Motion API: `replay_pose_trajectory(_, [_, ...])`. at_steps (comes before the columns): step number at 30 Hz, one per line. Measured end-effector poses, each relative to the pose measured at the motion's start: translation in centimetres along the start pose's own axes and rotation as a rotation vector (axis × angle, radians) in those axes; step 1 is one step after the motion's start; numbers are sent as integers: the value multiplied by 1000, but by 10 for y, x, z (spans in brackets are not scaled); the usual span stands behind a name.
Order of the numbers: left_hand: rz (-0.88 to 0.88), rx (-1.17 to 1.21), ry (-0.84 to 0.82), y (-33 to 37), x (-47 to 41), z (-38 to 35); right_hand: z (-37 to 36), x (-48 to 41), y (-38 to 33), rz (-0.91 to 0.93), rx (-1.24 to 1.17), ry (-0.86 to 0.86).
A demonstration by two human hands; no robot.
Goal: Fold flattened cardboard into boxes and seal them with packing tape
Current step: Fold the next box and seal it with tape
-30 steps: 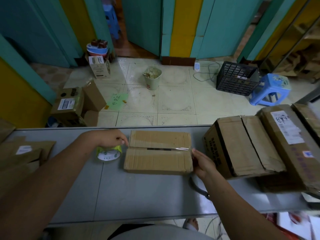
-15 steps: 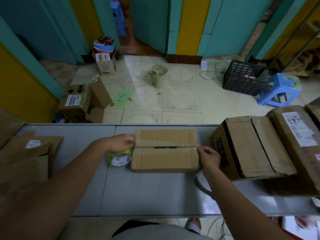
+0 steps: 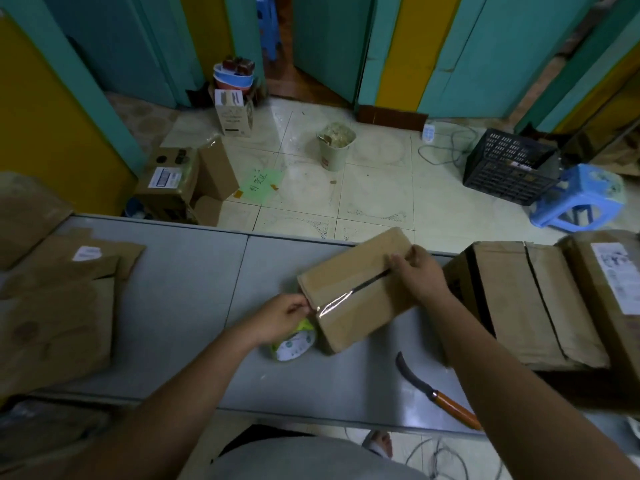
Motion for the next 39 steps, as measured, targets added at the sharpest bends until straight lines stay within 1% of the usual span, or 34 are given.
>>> replay_pose_trajectory(2, [-45, 97, 146, 4, 2, -15, 12, -14, -5, 41, 123, 51])
replay_pose_trajectory(4, [-71, 198, 254, 5, 5, -27, 14, -24, 1, 32, 233, 26])
replay_pose_trajectory(5, [-78, 225, 278, 4, 6, -32, 13, -26, 7, 7, 263, 6])
replay_pose_trajectory(7, [-73, 253, 285, 2, 6, -38, 14, -28, 13, -24, 296, 0])
replay_pose_trajectory(9, [-56, 293, 279, -1, 7, -37, 15, -24, 9, -1, 286, 42])
replay_pose_trajectory(12, [-23, 337, 260, -7, 5, -33, 20, -13, -11, 165, 246, 196])
replay_pose_trajectory(14, [-15, 313, 228, -8, 4, -34, 19, -15, -18, 204, 273, 229])
replay_pose_trajectory(15, [-13, 305, 221, -8, 3, -35, 18, -20, -16, 170, 270, 201])
replay_pose_trajectory(17, [-22, 291, 228, -8, 3, -34, 16, -34, -9, 91, 231, 93])
replay_pose_trajectory(20, [-27, 273, 230, -5, 3, -35, 11, -49, -1, 63, 239, -27])
replay_pose_trajectory(26, [-16, 261, 194, -4, 9, -37, 0, -61, 12, 9, 323, -80])
replay_pose_trajectory(30, [14, 290, 164, -6, 14, -36, -4, -64, 15, -48, 392, -189])
replay_pose_trajectory(31, [21, 289, 159, -7, 14, -36, -4, -62, 16, -74, 408, -200])
replay_pose_trajectory(32, [24, 284, 156, -7, 13, -36, -1, -59, 13, -82, 440, -162])
replay_pose_trajectory(33, [24, 280, 154, -8, 12, -36, 5, -54, 6, -49, 480, -73])
replay_pose_trajectory(34, [21, 275, 152, -9, 11, -37, 10, -44, -8, 32, 508, 45])
replay_pose_trajectory(35, [18, 268, 152, -9, 10, -37, 13, -29, -26, 156, 515, 163])
replay_pose_trajectory(36, [15, 259, 154, -9, 9, -37, 11, -10, -46, 302, 502, 247])
replay_pose_trajectory(37, [9, 250, 160, -8, 8, -36, 2, 14, -65, 453, 479, 278])
replay_pose_trajectory(39, [-16, 241, 181, -5, 5, -36, -32, 61, -87, 691, 433, 211])
Point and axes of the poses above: each hand's wrist, its own x-axis away from the middle knuckle, its own z-axis out of the back of the hand, y = z × x, the point moved 8 cm from there along -x, towards the middle knuckle, and after that the axes turned 13 degrees about x, right-handed, at the moved point
